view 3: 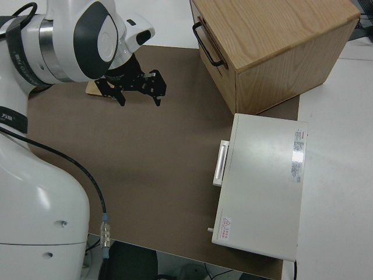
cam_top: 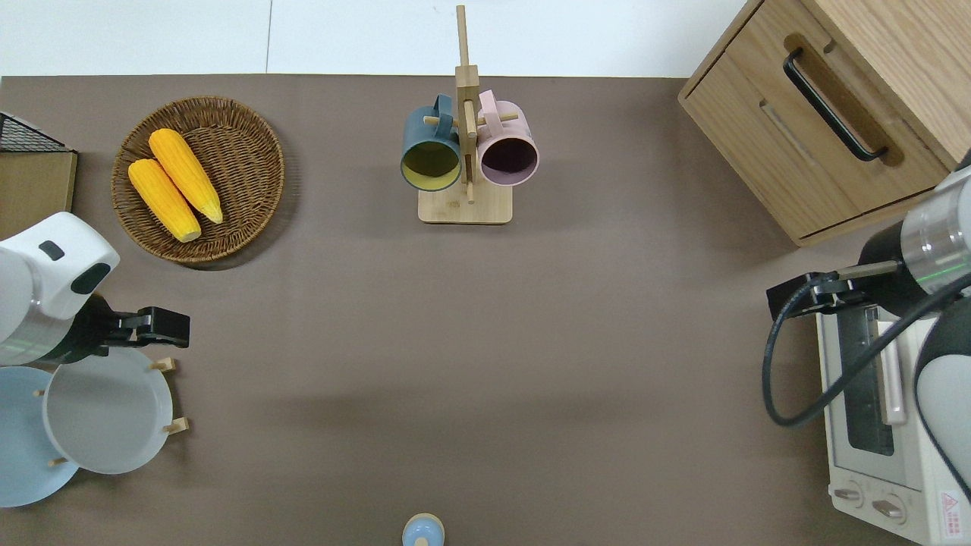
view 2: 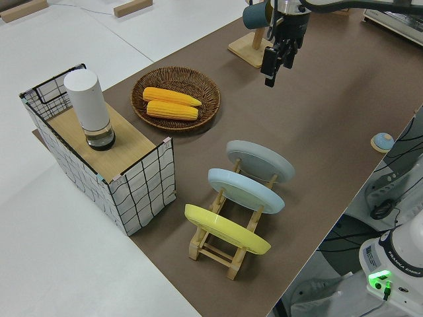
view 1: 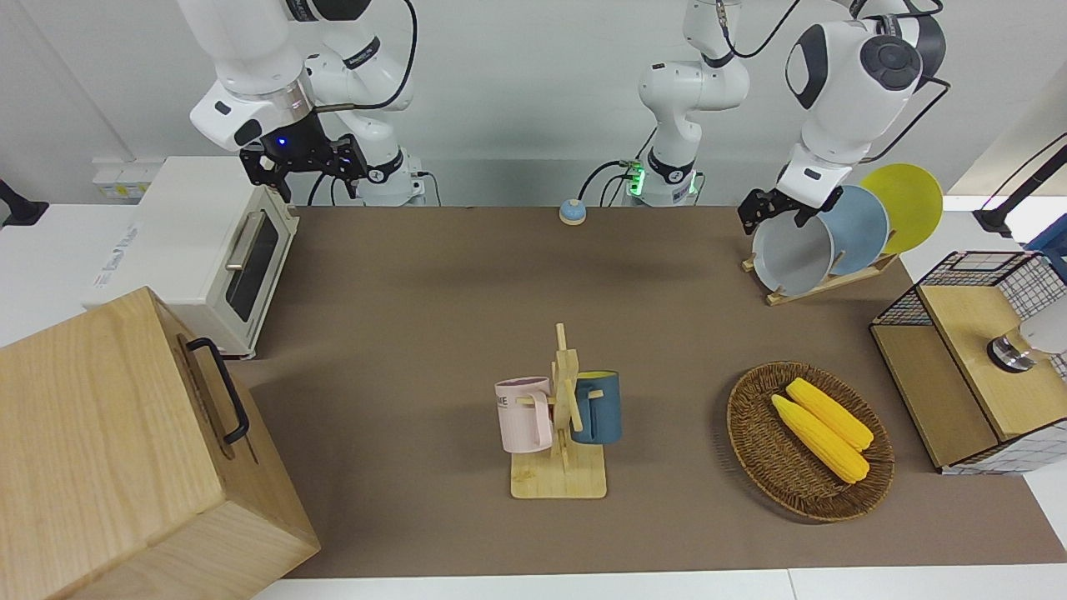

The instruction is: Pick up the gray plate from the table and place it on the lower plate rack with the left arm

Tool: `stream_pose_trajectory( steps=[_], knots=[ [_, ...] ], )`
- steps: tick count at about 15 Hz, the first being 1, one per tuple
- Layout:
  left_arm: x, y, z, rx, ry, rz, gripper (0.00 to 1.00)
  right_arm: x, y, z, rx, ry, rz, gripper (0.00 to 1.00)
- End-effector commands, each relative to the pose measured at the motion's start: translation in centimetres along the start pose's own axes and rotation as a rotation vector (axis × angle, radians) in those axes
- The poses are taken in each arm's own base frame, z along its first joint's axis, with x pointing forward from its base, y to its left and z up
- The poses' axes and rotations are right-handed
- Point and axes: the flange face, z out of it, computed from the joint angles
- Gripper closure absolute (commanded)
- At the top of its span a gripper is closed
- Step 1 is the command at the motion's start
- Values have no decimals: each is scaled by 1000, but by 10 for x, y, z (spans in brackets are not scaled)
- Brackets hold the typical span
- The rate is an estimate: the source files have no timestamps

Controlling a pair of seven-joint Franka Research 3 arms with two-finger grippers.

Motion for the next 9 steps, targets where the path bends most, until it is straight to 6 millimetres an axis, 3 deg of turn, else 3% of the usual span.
stream_pose_trajectory(
  steps=[1, 6, 9],
  knots=[
    [5, 6, -19, -32, 69, 42, 7, -2, 3, -2, -5, -4, 16, 17],
    [7, 10, -59, -32, 151, 73, 7, -2, 2, -3, -5, -1, 15, 17],
    [6, 12, -62, -27, 153, 75, 7, -2, 2, -3, -5, -1, 15, 17]
  ],
)
